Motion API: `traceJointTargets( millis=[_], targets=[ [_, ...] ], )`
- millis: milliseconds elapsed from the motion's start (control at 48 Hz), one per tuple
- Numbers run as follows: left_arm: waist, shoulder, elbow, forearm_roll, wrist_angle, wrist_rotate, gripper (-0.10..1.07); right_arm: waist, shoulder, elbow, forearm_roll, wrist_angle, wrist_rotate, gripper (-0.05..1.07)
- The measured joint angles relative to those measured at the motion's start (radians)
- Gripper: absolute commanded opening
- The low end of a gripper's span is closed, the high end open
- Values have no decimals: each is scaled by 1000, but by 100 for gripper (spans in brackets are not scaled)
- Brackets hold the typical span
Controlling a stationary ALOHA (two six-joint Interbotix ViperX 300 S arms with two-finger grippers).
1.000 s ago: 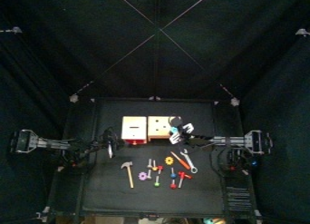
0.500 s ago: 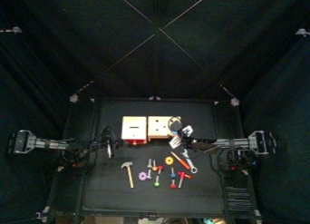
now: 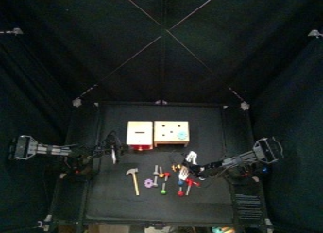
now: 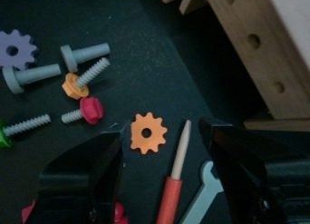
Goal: Grab orange gear
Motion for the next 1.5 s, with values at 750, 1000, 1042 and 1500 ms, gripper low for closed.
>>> traceJointTargets(
  millis=[750,1000,1042,1500],
  targets=[
    [0,-2,6,-2,2,-2,28,-9,155,-2,11,-150,-2,94],
    [0,-2,8,-2,2,0,28,-48,160,28,12,-187,-2,94],
    [0,-2,8,-2,2,-2,28,-57,161,37,14,-206,0,94],
    [0,-2,8,-2,2,-2,28,-110,198,74,20,-307,0,94]
  ],
)
